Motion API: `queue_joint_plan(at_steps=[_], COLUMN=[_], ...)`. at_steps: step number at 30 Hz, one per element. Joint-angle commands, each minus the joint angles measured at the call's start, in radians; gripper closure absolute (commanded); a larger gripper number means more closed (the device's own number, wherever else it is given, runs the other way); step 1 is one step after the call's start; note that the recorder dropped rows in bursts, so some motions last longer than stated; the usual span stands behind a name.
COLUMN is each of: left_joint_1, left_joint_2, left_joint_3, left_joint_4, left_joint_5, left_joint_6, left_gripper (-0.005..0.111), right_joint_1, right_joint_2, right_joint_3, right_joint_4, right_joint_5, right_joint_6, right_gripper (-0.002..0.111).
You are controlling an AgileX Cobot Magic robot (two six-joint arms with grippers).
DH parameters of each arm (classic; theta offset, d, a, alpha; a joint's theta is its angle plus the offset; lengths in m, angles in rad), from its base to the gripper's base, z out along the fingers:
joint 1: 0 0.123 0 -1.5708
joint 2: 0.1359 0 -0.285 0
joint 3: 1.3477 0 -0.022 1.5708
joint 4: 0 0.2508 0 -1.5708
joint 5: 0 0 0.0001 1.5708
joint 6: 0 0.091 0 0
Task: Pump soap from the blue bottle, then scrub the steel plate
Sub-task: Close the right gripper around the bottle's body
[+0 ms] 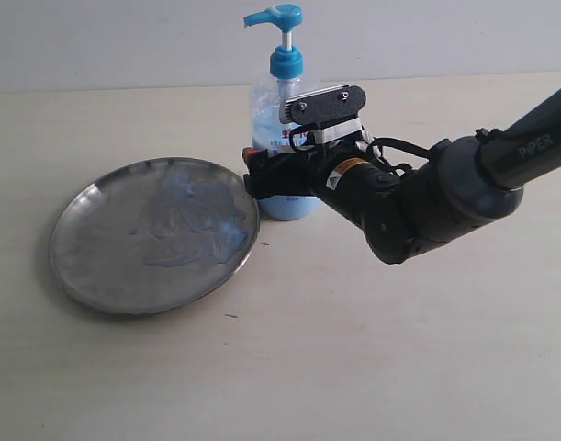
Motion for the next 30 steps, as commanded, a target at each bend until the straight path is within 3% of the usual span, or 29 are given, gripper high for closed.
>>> queue_joint_plan(at_steps=[1,8,16,26,30], left_joint_1=[0.003,0.003,0.003,0.003,0.003], left_joint_2=[-0.004,-0.004,-0.004,-0.004,-0.004], left_joint_3=[0.002,0.002,0.002,0.002,0.002], left_joint_4=[0.002,0.002,0.002,0.002,0.002], left_joint_5=[-0.006,-0.006,-0.006,-0.006,-0.006], left_joint_6=[0.004,0.004,0.004,0.004,0.004], left_gripper=[0.107,0.107,0.107,0.107,0.107], right_joint_1=[0.003,0.003,0.003,0.003,0.003], right_joint_2=[0.003,0.003,0.003,-0.025,-0.056], right_joint_3=[-0.006,-0.015,-0.015,-0.015,-0.015], right_joint_4=[-0.005,0.013,0.063,0.055,0.129], right_joint_5=[0.002,-0.006,-0.002,0.111,0.18], right_joint_6=[-0.006,0.002,0.002,-0.031,-0.081], right_gripper=[0.013,0.027,0.068,0.108,0.108])
